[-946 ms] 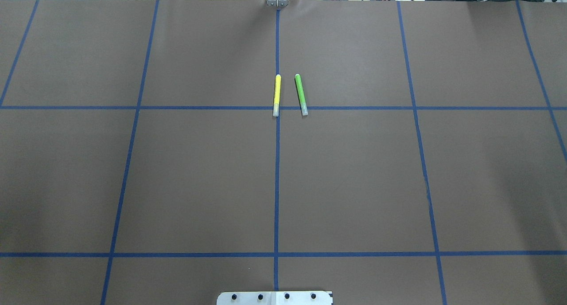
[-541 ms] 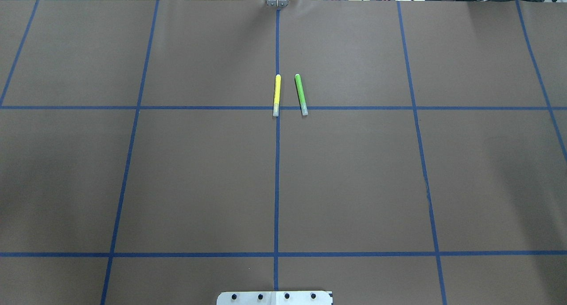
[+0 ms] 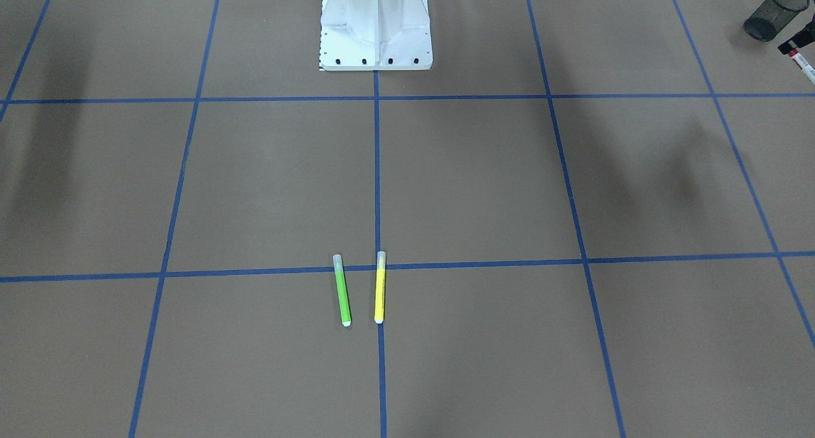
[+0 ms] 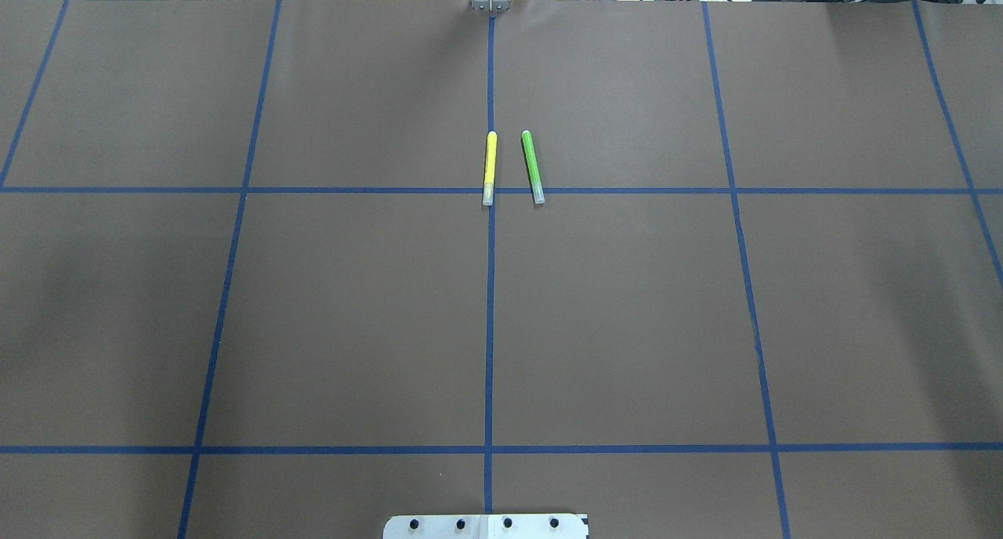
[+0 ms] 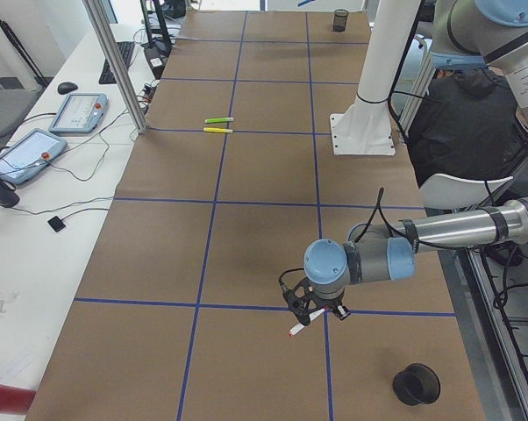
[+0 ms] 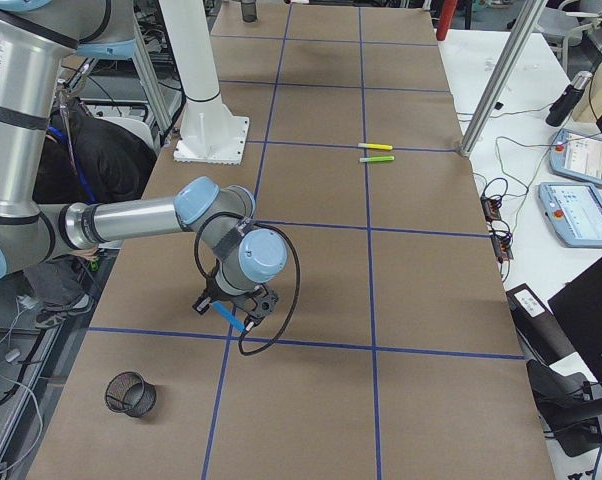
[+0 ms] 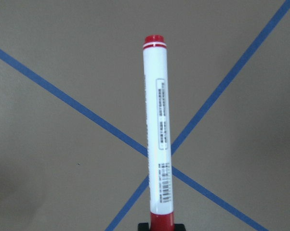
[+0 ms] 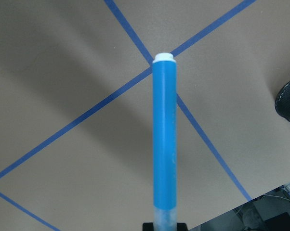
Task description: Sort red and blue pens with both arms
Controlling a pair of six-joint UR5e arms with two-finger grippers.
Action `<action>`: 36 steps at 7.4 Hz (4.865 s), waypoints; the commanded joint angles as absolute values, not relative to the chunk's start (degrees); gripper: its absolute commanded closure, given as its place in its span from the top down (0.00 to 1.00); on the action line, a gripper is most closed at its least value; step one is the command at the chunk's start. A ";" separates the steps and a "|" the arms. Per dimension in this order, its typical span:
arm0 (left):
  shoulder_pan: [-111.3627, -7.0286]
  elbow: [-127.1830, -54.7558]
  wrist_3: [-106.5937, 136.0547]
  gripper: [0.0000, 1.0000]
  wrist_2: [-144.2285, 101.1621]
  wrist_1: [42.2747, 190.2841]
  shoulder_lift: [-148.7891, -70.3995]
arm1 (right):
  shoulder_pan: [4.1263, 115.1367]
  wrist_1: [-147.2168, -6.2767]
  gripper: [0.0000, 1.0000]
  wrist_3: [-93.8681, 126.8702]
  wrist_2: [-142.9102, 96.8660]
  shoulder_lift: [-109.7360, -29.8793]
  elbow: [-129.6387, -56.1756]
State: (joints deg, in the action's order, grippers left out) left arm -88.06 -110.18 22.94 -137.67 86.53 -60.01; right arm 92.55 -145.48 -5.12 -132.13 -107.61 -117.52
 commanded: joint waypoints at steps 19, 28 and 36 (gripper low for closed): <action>-118.04 -88.86 -23.73 0.00 -122.70 23.99 -69.52 | 97.47 -168.31 0.00 -30.58 -130.34 -107.05 -108.02; -120.14 -87.10 -24.35 0.00 -119.01 24.34 -69.61 | 98.17 -168.22 0.00 -31.64 -129.99 -107.05 -108.02; -125.94 -87.01 -24.52 0.00 -107.84 31.11 -69.52 | 99.14 -168.05 0.00 -32.34 -129.90 -107.14 -108.02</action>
State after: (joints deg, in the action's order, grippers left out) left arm -124.91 -87.09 -24.46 -108.87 30.88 -69.53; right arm 98.85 -168.06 -32.33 -129.95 -107.14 -107.96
